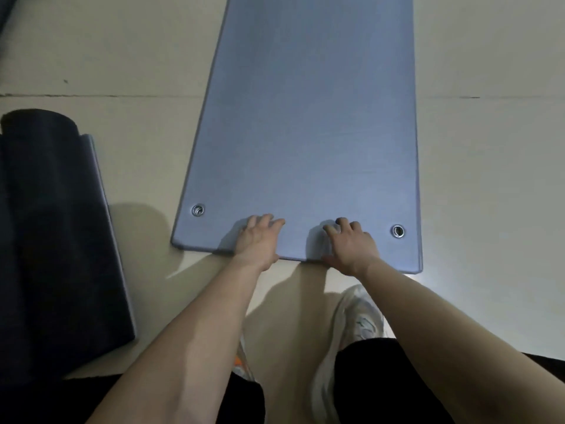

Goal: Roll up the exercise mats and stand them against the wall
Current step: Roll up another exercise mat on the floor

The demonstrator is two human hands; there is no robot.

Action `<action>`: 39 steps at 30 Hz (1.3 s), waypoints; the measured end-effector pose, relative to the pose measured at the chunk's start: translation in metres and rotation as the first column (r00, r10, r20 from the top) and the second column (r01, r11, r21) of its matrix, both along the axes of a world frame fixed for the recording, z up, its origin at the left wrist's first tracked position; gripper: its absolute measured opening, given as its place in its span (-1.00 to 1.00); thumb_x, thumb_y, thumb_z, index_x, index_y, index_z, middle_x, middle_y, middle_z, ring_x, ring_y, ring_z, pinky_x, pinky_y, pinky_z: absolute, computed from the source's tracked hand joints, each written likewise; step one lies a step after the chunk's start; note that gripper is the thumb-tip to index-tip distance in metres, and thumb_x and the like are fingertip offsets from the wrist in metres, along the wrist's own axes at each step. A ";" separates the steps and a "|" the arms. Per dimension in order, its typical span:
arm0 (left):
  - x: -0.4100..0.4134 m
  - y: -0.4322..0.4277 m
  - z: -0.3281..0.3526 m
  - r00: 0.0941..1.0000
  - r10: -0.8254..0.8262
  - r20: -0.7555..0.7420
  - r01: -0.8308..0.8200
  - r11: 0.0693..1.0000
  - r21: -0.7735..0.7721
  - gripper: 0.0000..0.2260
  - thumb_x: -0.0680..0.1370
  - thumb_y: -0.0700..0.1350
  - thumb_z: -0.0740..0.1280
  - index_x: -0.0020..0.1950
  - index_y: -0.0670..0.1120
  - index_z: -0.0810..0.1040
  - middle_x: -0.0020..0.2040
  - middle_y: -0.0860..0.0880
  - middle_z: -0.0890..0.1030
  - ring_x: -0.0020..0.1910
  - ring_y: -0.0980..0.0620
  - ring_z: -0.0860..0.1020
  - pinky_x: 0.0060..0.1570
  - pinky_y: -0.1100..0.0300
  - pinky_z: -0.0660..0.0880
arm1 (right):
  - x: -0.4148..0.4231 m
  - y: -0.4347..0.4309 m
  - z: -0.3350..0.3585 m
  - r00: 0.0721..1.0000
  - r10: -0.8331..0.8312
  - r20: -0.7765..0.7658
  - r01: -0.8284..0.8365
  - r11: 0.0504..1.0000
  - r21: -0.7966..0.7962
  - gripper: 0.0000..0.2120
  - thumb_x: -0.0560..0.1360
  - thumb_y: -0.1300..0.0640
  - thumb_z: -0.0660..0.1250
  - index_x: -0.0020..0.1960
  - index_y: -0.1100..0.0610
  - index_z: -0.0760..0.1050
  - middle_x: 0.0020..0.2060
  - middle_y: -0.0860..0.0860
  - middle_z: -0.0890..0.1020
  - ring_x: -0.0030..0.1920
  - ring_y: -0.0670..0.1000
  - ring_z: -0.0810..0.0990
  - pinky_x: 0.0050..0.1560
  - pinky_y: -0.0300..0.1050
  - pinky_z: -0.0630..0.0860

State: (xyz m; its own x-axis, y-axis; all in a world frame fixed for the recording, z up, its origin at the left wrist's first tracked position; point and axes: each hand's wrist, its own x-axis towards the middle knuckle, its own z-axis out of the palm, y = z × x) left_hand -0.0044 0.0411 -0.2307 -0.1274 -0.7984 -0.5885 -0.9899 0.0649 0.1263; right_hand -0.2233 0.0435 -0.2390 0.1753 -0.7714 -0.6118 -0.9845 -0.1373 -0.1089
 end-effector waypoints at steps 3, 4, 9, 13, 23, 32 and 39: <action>0.016 -0.002 -0.019 0.994 -0.062 0.085 0.059 0.998 0.037 -0.23 0.46 -0.14 0.51 0.55 0.16 0.19 0.58 0.03 0.12 0.49 -0.19 0.20 0.39 -0.04 0.39 | 0.006 0.014 -0.020 0.996 0.083 -0.018 -0.083 0.996 0.017 -0.14 0.44 -0.28 0.46 0.56 -0.01 0.16 0.45 0.09 0.25 0.38 0.21 0.33 0.20 0.08 0.49; 0.022 -0.002 -0.023 0.993 -0.083 0.084 0.082 0.997 0.014 -0.25 0.47 -0.16 0.50 0.53 0.18 0.20 0.57 0.03 0.14 0.46 -0.18 0.23 0.36 -0.02 0.42 | 0.006 0.018 -0.026 0.995 0.096 -0.034 -0.095 0.995 0.015 -0.14 0.43 -0.24 0.48 0.56 -0.02 0.15 0.44 0.10 0.25 0.37 0.21 0.32 0.18 0.09 0.48; 0.046 -0.007 -0.022 0.989 -0.143 -0.038 0.144 0.990 0.001 -0.37 0.53 -0.08 0.47 0.55 0.09 0.31 0.60 0.02 0.18 0.51 -0.16 0.22 0.42 0.06 0.29 | 0.004 0.013 -0.025 0.984 0.168 -0.056 -0.172 0.981 -0.090 -0.41 0.52 0.11 0.34 0.52 -0.04 0.27 0.40 0.12 0.38 0.24 0.25 0.44 0.02 0.08 0.54; 0.056 -0.013 -0.002 0.992 -0.027 -0.123 0.036 0.997 0.069 -0.59 0.57 -0.04 0.44 0.41 -0.06 0.54 0.51 -0.08 0.45 0.45 -0.14 0.42 0.33 0.09 0.35 | -0.011 -0.001 0.005 0.977 0.203 0.069 -0.203 0.979 -0.004 -0.60 0.60 -0.07 0.26 0.43 -0.11 0.42 0.39 0.03 0.50 0.27 0.22 0.53 0.14 0.05 0.57; 0.041 -0.053 0.037 0.986 0.130 -0.107 -0.168 0.764 -0.623 -0.76 0.53 0.09 0.46 -0.05 -0.08 0.57 -0.06 -0.11 0.57 -0.06 -0.19 0.54 -0.25 0.04 0.32 | -0.010 -0.043 0.034 0.993 0.024 0.116 0.051 0.793 -0.607 -0.90 0.56 0.17 0.44 0.04 0.13 0.55 -0.05 0.16 0.57 -0.13 0.27 0.50 -0.16 0.05 0.38; 0.056 -0.081 -0.012 0.998 -0.046 -0.042 0.015 0.834 -0.552 -0.43 0.53 0.17 0.42 0.44 -0.11 0.49 0.35 -0.11 0.52 0.32 -0.18 0.45 0.29 -0.13 0.45 | 0.003 -0.085 -0.005 0.998 -0.021 0.066 0.060 0.742 -0.668 -0.78 0.46 0.21 0.46 0.10 0.17 0.60 -0.03 0.15 0.61 -0.10 0.28 0.55 -0.05 0.11 0.53; 0.076 -0.085 -0.056 0.984 -0.168 -0.058 0.131 0.907 -0.399 -0.28 0.45 0.01 0.55 0.55 -0.09 0.38 0.47 -0.07 0.47 0.46 -0.14 0.40 0.53 -0.11 0.18 | -0.010 -0.071 -0.050 0.996 0.078 -0.039 -0.087 0.912 -0.402 -0.32 0.42 -0.04 0.52 0.46 0.11 0.41 0.24 0.09 0.56 0.23 0.21 0.54 0.41 0.12 0.36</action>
State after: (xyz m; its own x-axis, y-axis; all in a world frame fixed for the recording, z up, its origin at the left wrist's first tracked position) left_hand 0.0715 -0.0439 -0.2868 -0.3002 -0.9299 -0.2124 -0.9507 0.2734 0.1467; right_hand -0.2331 -0.0274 -0.2895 0.2390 -0.9365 -0.2567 -0.9693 -0.2456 -0.0065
